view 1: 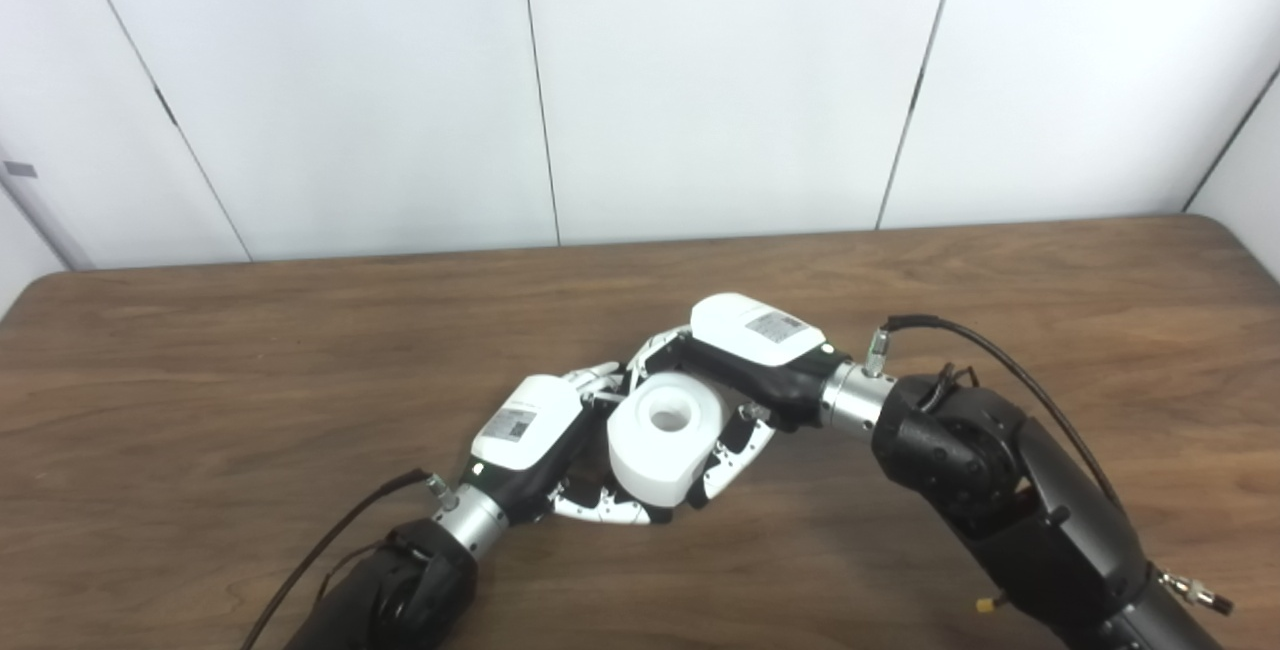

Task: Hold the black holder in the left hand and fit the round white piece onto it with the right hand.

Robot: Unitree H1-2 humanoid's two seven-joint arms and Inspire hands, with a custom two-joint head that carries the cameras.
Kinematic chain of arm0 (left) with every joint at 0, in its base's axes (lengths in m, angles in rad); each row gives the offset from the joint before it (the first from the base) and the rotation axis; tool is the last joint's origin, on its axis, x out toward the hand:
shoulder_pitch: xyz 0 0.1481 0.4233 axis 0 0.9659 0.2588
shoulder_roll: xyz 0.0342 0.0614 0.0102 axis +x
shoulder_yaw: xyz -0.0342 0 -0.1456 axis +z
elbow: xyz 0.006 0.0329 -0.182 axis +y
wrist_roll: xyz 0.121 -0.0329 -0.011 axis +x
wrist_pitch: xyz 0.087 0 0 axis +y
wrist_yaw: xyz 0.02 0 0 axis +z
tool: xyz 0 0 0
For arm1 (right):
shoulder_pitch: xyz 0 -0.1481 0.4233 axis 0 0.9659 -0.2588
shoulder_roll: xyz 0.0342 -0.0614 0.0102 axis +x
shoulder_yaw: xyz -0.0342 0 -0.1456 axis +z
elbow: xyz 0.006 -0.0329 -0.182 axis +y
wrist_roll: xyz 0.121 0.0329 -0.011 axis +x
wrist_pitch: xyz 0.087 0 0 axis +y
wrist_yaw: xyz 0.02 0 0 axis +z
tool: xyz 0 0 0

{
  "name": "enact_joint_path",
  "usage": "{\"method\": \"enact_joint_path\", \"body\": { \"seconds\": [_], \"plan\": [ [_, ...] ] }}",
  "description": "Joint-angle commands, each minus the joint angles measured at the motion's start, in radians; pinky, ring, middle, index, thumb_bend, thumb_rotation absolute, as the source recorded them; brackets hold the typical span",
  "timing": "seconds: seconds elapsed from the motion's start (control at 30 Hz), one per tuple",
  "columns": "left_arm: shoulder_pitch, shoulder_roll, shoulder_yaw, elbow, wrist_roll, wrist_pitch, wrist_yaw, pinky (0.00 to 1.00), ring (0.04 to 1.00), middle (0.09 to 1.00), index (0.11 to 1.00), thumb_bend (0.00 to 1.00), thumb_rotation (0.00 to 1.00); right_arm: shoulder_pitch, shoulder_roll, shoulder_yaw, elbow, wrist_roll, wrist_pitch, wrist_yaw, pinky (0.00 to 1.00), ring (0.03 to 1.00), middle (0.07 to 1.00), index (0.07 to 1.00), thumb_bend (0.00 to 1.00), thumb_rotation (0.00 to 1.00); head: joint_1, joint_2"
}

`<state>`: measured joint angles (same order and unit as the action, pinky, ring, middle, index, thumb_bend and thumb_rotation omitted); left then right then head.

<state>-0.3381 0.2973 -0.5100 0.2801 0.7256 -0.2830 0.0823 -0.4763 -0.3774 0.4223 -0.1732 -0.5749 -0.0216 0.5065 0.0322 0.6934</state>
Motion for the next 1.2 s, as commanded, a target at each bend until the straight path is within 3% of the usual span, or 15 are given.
{"method": "enact_joint_path", "body": {
  "seconds": [0.0, 0.43, 0.83, 1.1, 1.17],
  "plan": [
    [0.073, -0.010, -0.060, 0.058, 0.043, 0.060, -0.105, 0.85, 0.902, 0.831, 0.482, 0.52, 0.06, -0.001, 0.001, 0.016, 0.015, -0.008, -0.008, 0.019, 0.62, 0.748, 0.726, 0.479, 0.52, 0.13, 0.000, 0.001],
    [0.071, -0.010, -0.062, 0.061, 0.048, 0.065, -0.102, 0.84, 0.896, 0.832, 0.482, 0.52, 0.06, -0.008, 0.014, 0.015, 0.035, -0.008, -0.002, 0.014, 0.65, 0.763, 0.734, 0.479, 0.52, 0.13, 0.005, -0.003],
    [0.071, -0.008, -0.059, 0.064, 0.043, 0.061, -0.097, 0.84, 0.889, 0.828, 0.482, 0.52, 0.06, -0.099, 0.006, -0.087, -0.055, 0.074, 0.074, 0.057, 0.65, 0.768, 0.747, 0.479, 0.52, 0.13, 0.001, -0.003],
    [0.066, -0.007, -0.061, 0.068, 0.046, 0.056, -0.092, 0.83, 0.883, 0.824, 0.482, 0.52, 0.06, -0.097, -0.013, -0.091, -0.065, 0.069, 0.101, 0.089, 0.65, 0.753, 0.750, 0.490, 0.52, 0.14, 0.003, 0.000],
    [0.066, -0.005, -0.062, 0.068, 0.050, 0.056, -0.091, 0.83, 0.882, 0.823, 0.482, 0.52, 0.06, -0.094, -0.020, -0.085, -0.078, 0.054, 0.128, 0.111, 0.65, 0.773, 0.820, 0.844, 0.84, 0.22, 0.001, -0.004]
  ]
}}
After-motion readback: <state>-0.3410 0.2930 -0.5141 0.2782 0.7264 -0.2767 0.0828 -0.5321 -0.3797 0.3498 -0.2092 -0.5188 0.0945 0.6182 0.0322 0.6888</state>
